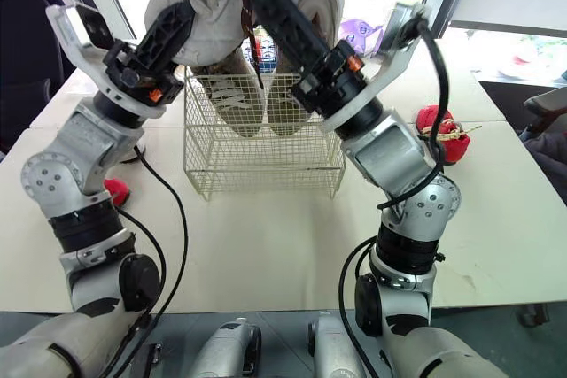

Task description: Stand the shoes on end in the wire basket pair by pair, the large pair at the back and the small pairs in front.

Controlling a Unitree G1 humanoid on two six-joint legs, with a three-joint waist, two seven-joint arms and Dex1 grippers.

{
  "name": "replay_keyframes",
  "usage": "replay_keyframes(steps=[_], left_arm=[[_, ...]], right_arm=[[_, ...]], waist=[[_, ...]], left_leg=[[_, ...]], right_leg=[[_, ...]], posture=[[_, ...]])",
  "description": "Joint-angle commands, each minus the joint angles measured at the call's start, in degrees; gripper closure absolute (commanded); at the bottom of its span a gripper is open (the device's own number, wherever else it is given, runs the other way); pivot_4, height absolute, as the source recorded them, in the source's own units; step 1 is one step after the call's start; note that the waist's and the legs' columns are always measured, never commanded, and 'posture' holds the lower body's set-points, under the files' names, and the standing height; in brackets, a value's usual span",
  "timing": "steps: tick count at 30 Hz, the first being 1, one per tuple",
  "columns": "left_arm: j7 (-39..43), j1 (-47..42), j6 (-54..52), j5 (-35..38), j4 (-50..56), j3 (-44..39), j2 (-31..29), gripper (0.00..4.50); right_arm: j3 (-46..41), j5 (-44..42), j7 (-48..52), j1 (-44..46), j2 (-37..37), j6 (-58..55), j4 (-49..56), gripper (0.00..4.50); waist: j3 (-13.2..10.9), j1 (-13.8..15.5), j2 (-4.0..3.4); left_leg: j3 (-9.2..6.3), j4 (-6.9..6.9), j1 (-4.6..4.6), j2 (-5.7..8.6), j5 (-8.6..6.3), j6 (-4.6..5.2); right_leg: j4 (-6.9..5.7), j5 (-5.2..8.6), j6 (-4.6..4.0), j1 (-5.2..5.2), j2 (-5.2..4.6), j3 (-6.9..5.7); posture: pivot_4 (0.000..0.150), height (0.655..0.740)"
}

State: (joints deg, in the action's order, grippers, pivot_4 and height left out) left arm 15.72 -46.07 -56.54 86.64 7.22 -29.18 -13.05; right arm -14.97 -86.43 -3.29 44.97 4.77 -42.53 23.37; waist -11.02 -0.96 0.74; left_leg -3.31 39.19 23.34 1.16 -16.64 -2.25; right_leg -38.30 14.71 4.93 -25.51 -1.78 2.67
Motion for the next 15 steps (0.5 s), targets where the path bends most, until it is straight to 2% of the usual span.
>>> replay_keyframes(steps=[1, 11, 15], left_arm=[[-0.2, 0.5, 2.1, 3.0, 2.8, 1.7, -1.4, 4.22], [0.8, 4.8, 2.9, 5.3, 3.9, 6.2, -5.1, 4.22], [1.7, 6.4, 3.5, 4.5, 3.7, 7.1, -6.3, 4.22]], right_arm=[[0.3, -2.2, -0.5, 1.8, 1.1, 2.9, 1.4, 0.02], [3.2, 2.0, 1.4, 2.5, 4.1, 5.2, -0.7, 0.02], [3.6, 2.1, 1.5, 2.4, 4.3, 5.9, -0.3, 1.78]], waist=[[0.0, 0.0, 0.00], [0.0, -0.2, -0.01], [0.0, -0.1, -0.01]], left_leg=[[-0.01, 0.00, 0.00, -0.01, -0.02, 0.05], [0.01, -0.01, -0.05, -0.03, -0.02, 0.08], [0.01, -0.01, -0.05, -0.02, -0.02, 0.09]], right_leg=[[0.00, 0.00, 0.00, 0.01, 0.02, 0.00], [-0.01, 0.00, 0.00, 0.05, 0.12, -0.03], [0.00, 0.00, -0.01, 0.05, 0.11, -0.03]], posture=[[0.150, 0.7400], [0.150, 0.7400], [0.150, 0.7400]])
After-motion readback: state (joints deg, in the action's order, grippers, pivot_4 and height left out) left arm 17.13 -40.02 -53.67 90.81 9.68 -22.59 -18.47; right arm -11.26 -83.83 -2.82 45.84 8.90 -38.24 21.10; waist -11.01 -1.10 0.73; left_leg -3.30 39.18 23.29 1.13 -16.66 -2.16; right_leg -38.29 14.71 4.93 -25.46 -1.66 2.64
